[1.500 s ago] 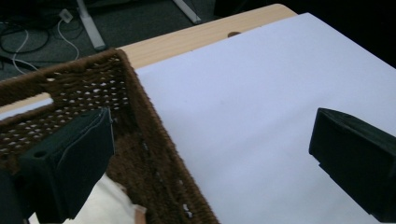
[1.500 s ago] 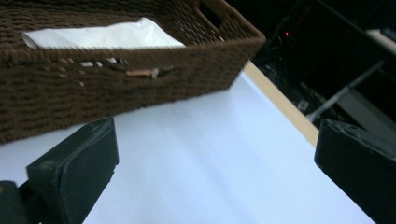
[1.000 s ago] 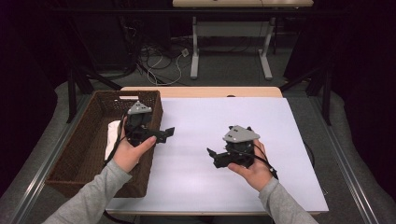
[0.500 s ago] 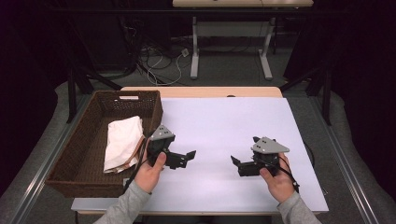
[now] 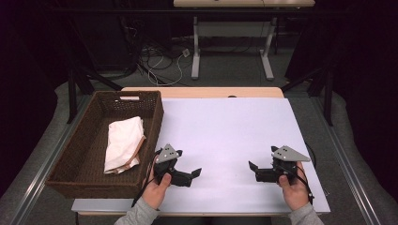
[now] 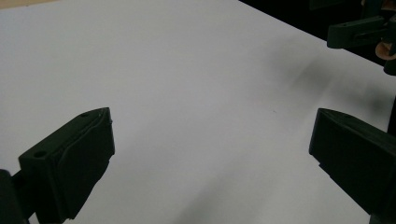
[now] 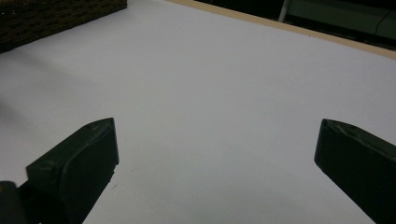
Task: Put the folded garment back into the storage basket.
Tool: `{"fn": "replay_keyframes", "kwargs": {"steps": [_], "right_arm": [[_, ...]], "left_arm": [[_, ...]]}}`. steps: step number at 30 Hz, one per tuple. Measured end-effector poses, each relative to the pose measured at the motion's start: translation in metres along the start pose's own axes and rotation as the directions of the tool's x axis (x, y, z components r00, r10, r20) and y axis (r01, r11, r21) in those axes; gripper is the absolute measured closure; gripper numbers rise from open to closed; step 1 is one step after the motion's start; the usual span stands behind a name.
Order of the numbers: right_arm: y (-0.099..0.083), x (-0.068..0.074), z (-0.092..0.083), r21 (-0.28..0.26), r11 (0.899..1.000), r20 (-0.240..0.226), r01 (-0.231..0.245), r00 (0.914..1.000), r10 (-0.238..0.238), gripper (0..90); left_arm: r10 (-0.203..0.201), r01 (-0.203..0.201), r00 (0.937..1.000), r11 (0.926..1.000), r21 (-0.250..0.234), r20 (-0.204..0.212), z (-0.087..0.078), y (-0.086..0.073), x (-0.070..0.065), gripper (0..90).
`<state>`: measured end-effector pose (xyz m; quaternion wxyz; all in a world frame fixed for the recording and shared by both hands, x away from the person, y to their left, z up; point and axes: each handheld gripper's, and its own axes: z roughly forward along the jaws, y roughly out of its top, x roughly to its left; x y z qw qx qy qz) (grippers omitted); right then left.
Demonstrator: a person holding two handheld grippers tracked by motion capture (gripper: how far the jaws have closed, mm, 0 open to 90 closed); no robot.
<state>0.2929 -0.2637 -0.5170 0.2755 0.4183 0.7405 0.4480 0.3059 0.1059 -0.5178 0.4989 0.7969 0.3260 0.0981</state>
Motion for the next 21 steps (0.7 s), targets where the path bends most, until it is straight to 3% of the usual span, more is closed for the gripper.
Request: {"fn": "replay_keyframes", "kwargs": {"steps": [3, 6, 9, 10, 12, 15, 21], "right_arm": [[-0.007, -0.006, 0.003, -0.009, 0.998, -0.012, -0.065, 0.9978, 0.065, 0.0], [-0.012, -0.009, 0.006, 0.011, 0.997, 0.008, -0.078, 0.9969, 0.078, 0.0], [-0.015, -0.010, 0.007, 0.023, 0.998, 0.030, -0.060, 0.9978, 0.060, 0.0], [-0.016, -0.010, 0.007, 0.033, 0.999, 0.043, -0.041, 0.9983, 0.039, 0.0], [-0.017, -0.012, 0.007, 0.020, 0.998, 0.051, -0.056, 0.9972, 0.055, 0.0], [-0.017, -0.015, 0.007, 0.030, 0.998, 0.058, -0.053, 0.9970, 0.051, 0.0], [-0.019, -0.017, 0.008, 0.036, 0.998, 0.037, -0.056, 0.9978, 0.055, 0.0]], "left_arm": [[0.001, -0.001, 0.9999, 1.0000, -0.009, -0.016, 0.001, -0.005, 0.001, 0.0], [0.000, 0.000, 0.9998, 1.0000, -0.001, -0.020, 0.005, -0.008, 0.003, 0.0], [-0.006, 0.006, 0.9999, 1.0000, -0.003, -0.016, 0.007, -0.010, 0.005, 0.0], [-0.030, 0.030, 0.9994, 0.9995, -0.002, -0.014, 0.008, -0.013, 0.006, 0.0], [-0.048, 0.048, 0.9988, 0.9988, -0.009, -0.010, 0.009, -0.015, 0.007, 0.0], [-0.044, 0.044, 0.9986, 0.9990, 0.004, -0.028, 0.009, -0.017, 0.009, 0.0], [-0.065, 0.065, 0.9970, 0.9979, 0.000, -0.043, 0.008, -0.018, 0.013, 0.0]]}}
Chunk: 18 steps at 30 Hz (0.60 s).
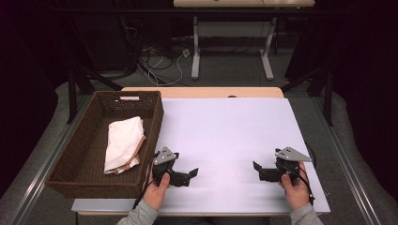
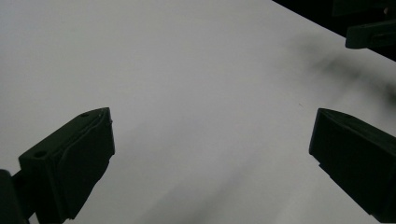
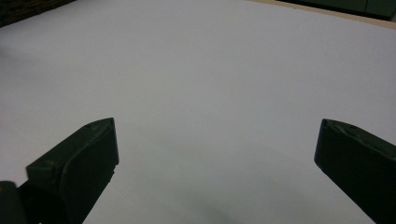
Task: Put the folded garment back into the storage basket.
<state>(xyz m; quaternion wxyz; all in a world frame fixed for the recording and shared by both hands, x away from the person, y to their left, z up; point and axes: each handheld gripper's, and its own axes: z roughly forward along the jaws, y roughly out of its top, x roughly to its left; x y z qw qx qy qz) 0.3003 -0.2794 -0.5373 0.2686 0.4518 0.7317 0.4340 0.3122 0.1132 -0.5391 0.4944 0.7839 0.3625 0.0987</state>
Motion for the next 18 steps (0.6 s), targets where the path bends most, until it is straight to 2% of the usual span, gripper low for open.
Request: {"fn": "replay_keyframes", "kwargs": {"steps": [1, 4, 6, 8, 9, 10, 11, 12, 18], "right_arm": [[-0.0009, -0.0009, 0.0003, 0.006, 1.000, 0.002, -0.007, 1.0000, 0.007, 0.0], [-0.0024, -0.0031, 0.0015, 0.013, 1.000, -0.006, -0.019, 0.9998, 0.019, 0.0], [-0.0035, -0.0050, 0.0024, 0.018, 0.999, -0.006, -0.032, 0.9995, 0.033, 0.0], [-0.0038, -0.0069, 0.0026, 0.020, 0.999, -0.002, -0.042, 0.9991, 0.042, 0.0], [-0.0039, -0.0084, 0.0026, 0.013, 0.999, 0.000, -0.039, 0.9992, 0.039, 0.0], [-0.0039, -0.0082, 0.0025, 0.009, 0.999, 0.000, -0.050, 0.9987, 0.050, 0.0], [-0.0035, -0.0091, 0.0011, 0.013, 0.999, 0.002, -0.043, 0.9991, 0.043, 0.0], [-0.0035, -0.0091, 0.0012, 0.010, 0.999, 0.001, -0.043, 0.9991, 0.043, 0.0], [-0.0048, -0.0077, 0.0035, 0.016, 0.999, -0.005, -0.041, 0.9991, 0.042, 0.0]], "left_arm": [[-0.027, 0.027, 0.9996, 0.9996, -0.010, 0.000, 0.0001, -0.0006, -0.0005, 0.0], [-0.019, 0.019, 0.9998, 0.9998, -0.007, 0.002, 0.0002, -0.0003, 0.0009, 0.0], [-0.037, 0.037, 0.9993, 0.9993, -0.004, 0.010, 0.0013, -0.0012, 0.0011, 0.0], [-0.025, 0.025, 0.9997, 0.9997, -0.003, 0.004, 0.0026, -0.0025, 0.0027, 0.0], [-0.045, 0.045, 0.9990, 0.9990, -0.004, 0.005, 0.0032, -0.0032, 0.0019, 0.0], [-0.037, 0.037, 0.9993, 0.9993, -0.001, 0.001, 0.0032, -0.0033, 0.0029, 0.0], [-0.051, 0.051, 0.9987, 0.9987, -0.001, 0.000, 0.0036, -0.0039, 0.0029, 0.0], [-0.049, 0.049, 0.9988, 0.9987, 0.011, 0.003, 0.0028, -0.0038, 0.0037, 0.0], [-0.070, 0.070, 0.9976, 0.9976, 0.007, 0.005, 0.0045, -0.0053, 0.0038, 0.0]]}}
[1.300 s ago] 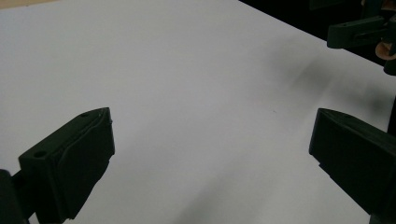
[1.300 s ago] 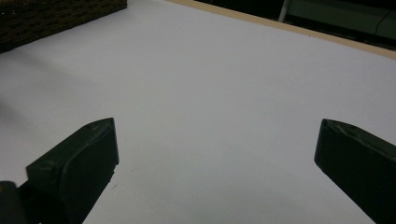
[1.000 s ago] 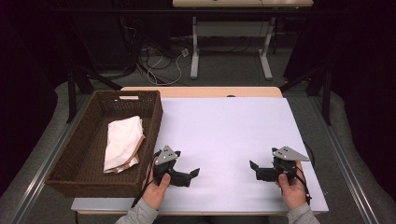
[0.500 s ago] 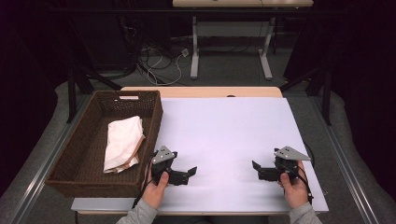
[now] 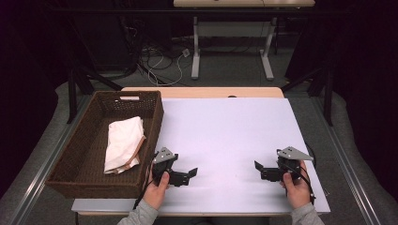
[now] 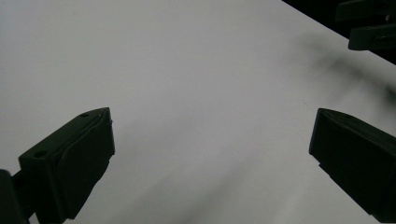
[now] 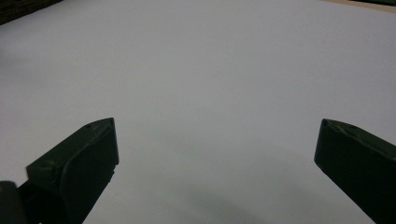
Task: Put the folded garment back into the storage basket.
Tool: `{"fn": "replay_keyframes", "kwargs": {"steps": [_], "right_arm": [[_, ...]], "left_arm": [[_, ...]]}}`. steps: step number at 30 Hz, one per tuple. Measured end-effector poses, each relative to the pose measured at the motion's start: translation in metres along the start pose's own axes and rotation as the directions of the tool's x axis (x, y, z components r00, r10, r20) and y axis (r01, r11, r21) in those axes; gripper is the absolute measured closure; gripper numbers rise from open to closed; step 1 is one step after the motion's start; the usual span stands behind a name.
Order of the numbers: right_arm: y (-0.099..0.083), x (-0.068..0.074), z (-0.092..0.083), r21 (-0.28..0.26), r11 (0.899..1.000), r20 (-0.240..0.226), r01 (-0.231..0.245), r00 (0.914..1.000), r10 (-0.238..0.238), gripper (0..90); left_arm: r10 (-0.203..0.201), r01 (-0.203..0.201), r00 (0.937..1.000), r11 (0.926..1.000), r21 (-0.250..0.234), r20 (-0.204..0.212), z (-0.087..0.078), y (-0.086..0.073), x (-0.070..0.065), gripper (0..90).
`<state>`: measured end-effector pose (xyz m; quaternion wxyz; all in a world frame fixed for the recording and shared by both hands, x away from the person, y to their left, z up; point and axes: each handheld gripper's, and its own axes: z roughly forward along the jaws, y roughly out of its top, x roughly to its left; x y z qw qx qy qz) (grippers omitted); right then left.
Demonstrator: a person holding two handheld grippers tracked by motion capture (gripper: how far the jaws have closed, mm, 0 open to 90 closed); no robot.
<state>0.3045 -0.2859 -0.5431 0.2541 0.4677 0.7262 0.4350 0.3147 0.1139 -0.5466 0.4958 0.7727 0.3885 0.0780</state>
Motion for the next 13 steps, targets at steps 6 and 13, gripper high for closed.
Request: {"fn": "replay_keyframes", "kwargs": {"steps": [6, 13], "right_arm": [[-0.0016, 0.0005, 0.0000, 0.017, 1.000, 0.003, -0.011, 0.9999, 0.011, 0.0], [-0.0032, -0.0013, 0.0007, 0.030, 0.999, 0.003, -0.027, 0.9996, 0.027, 0.0]], "left_arm": [[-0.018, 0.018, 0.9998, 0.9998, 0.006, -0.004, 0.0006, 0.0000, 0.0017, 0.0], [-0.021, 0.021, 0.9998, 0.9998, 0.001, -0.006, 0.0019, 0.0007, 0.0013, 0.0]]}}
